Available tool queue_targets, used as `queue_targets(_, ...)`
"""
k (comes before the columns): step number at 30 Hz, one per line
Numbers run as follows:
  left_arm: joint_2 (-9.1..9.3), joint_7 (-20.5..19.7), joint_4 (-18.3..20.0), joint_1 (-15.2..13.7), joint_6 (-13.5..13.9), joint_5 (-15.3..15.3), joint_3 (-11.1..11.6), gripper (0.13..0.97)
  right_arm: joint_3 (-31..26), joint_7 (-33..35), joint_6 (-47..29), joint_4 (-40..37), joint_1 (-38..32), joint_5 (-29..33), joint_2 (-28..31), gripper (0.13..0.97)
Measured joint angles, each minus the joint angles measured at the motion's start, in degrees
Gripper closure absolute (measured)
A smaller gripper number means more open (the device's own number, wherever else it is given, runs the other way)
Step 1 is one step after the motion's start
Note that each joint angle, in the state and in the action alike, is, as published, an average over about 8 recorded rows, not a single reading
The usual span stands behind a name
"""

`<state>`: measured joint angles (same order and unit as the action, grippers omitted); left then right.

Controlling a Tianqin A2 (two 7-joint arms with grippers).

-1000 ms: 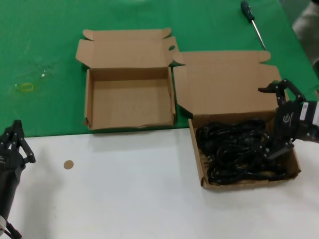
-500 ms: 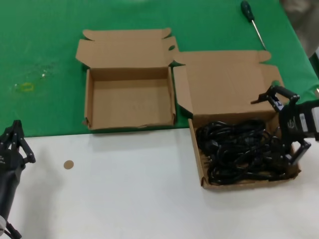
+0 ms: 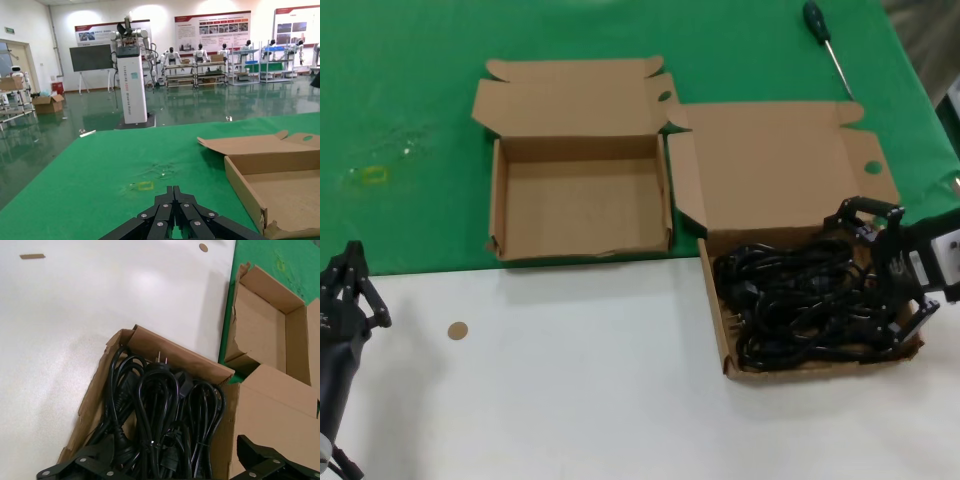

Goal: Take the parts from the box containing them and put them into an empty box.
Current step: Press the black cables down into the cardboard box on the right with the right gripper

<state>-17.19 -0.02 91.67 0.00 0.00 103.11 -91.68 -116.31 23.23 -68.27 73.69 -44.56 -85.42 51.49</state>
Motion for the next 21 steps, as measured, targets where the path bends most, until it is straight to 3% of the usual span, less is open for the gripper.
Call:
queue_targets(5,0.0,0.0,0.0,0.0,0.0,0.0,0.0,0.945,0.1,0.4,0.8,-0.1,0.6,0.7,-0.4,0.211)
queue_targets(14,0.0,0.0,0.0,0.0,0.0,0.0,0.0,0.945,0.2,1.1,2.4,-0.6,1.5,1.6,-1.1,0.356)
queue_targets(21,0.0,0.0,0.0,0.0,0.0,0.0,0.0,0.945,0.0,1.5,2.9,-1.1,1.9,2.4,-1.3,0.544)
